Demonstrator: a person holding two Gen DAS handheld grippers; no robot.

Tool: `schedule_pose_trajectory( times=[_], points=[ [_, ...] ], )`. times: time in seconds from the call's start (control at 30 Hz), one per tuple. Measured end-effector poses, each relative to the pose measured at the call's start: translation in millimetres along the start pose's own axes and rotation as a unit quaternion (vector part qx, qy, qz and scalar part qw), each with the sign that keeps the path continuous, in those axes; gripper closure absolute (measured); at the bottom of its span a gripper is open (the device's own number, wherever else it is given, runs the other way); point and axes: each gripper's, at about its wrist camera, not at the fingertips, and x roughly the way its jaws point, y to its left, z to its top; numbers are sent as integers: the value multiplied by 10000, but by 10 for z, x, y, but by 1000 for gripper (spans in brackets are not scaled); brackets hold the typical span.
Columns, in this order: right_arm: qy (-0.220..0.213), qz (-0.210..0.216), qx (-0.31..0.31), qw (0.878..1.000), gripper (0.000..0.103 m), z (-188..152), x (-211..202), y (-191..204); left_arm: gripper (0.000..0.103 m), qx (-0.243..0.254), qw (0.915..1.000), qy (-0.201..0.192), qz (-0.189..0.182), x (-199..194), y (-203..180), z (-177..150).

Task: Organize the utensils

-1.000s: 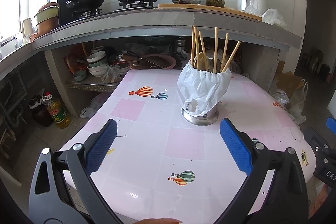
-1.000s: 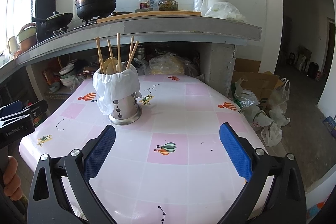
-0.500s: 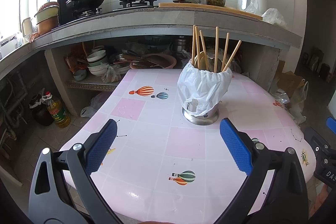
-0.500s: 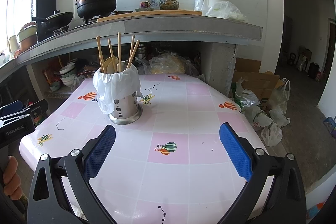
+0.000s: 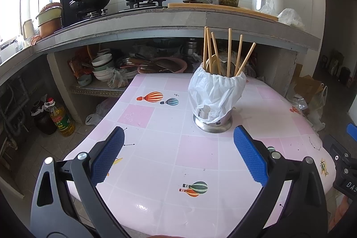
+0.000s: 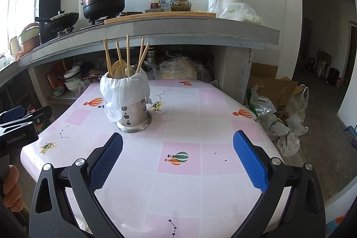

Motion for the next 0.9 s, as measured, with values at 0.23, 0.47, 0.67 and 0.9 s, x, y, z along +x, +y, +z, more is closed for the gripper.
schedule_pose_trajectory(
  times=[0.23,0.47,0.67,0.9],
  points=[
    [6,1,-7,10000,6,-1,3,7,8,7,10000,3,10,9,-5,-1],
    [3,7,-8,10000,7,8,-2,8,8,8,10000,0,6,9,-3,-2],
    [1,12,-13,10000,7,8,-3,8,8,6,10000,-3,10,10,-1,-3],
    [5,8,-12,10000,6,9,-3,19,8,15,10000,0,10,8,-10,2]
  ],
)
